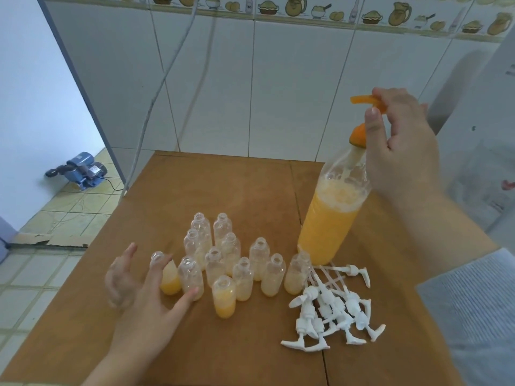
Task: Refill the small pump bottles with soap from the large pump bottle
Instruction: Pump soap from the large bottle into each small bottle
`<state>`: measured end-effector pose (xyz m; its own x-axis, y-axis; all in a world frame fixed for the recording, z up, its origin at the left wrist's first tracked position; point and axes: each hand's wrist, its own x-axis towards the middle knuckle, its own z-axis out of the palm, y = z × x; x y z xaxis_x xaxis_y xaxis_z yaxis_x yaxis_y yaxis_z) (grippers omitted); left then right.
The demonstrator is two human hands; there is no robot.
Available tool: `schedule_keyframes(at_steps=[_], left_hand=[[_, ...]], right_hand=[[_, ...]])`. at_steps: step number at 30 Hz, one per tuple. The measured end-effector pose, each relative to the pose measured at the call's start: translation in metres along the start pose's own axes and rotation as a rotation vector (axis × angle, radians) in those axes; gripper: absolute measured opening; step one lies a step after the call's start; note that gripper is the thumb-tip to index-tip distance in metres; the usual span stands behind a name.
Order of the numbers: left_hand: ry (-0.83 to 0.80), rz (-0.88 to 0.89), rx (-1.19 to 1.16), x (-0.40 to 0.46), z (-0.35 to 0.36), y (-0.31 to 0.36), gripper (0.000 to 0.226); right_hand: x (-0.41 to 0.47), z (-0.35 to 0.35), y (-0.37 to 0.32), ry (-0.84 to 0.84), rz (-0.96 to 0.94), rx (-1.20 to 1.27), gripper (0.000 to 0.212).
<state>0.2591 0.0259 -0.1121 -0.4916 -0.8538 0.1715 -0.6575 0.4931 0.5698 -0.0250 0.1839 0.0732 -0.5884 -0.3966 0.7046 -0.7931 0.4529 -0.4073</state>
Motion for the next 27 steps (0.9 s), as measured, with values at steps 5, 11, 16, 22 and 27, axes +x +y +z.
schedule_keyframes(at_steps=[5, 11, 16, 22, 27], left_hand=[[-0.051, 0.029, 0.092, 0.008, 0.012, 0.006, 0.038], [-0.047, 0.062, 0.095, 0.006, 0.021, 0.009, 0.034], [0.171, 0.102, -0.069, 0.0, 0.008, 0.015, 0.045], [0.421, 0.374, -0.514, 0.031, -0.041, 0.093, 0.04], [0.119, 0.532, -0.452, 0.075, -0.055, 0.176, 0.043]], right_hand=[[0.001, -0.002, 0.001, 0.004, -0.01, -0.004, 0.042], [0.001, 0.0, 0.003, -0.01, -0.021, -0.016, 0.044], [0.001, 0.002, 0.008, -0.015, -0.04, -0.033, 0.044], [0.001, 0.006, 0.009, 0.009, -0.04, 0.014, 0.043], [-0.001, 0.005, 0.009, 0.0, -0.034, 0.01, 0.044]])
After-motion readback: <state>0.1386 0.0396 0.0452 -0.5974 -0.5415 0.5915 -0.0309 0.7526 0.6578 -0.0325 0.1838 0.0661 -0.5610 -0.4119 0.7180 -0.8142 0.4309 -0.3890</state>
